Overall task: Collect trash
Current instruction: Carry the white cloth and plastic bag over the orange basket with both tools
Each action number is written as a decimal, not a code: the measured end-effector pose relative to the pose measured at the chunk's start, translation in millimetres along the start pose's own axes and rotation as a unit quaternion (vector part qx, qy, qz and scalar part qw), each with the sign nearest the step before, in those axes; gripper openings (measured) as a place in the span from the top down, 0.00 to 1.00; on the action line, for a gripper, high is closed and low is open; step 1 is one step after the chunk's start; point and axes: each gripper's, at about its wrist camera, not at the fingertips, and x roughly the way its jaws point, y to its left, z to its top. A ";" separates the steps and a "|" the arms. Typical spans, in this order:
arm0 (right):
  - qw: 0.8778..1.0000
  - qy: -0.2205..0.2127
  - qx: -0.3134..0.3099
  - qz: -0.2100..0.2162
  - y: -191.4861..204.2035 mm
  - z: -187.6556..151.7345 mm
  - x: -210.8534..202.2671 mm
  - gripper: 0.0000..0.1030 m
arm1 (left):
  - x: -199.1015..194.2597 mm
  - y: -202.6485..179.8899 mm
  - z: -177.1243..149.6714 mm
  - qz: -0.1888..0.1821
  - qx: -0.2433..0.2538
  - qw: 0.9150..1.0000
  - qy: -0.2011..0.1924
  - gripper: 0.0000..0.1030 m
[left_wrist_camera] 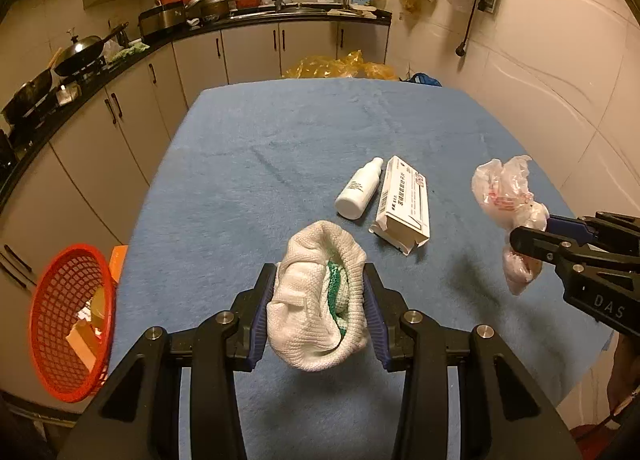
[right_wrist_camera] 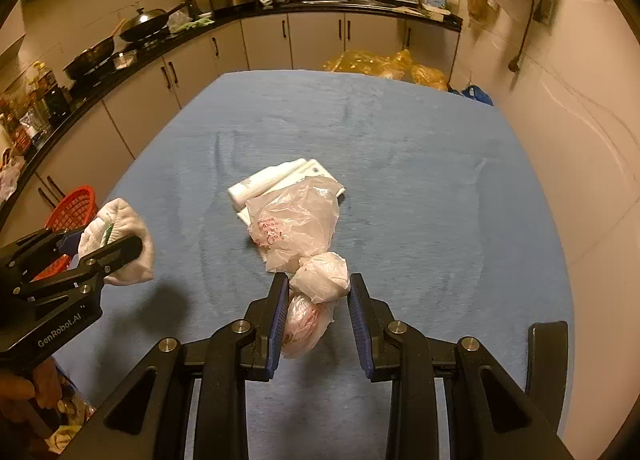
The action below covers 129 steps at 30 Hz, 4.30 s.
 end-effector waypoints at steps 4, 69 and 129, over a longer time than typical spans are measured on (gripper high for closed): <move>1.000 -0.004 -0.012 0.008 13.3 0.8 -2.7 0.69 | -10.0 7.6 -3.7 0.008 -0.006 1.000 -0.005 0.61; 0.982 -0.010 -0.159 0.100 145.7 11.6 12.1 0.69 | -70.0 106.7 -53.4 0.102 -0.123 0.987 -0.023 0.61; 0.953 0.061 -0.220 0.200 333.0 78.9 88.5 0.68 | -51.7 278.7 -89.0 0.156 -0.199 0.967 0.007 0.61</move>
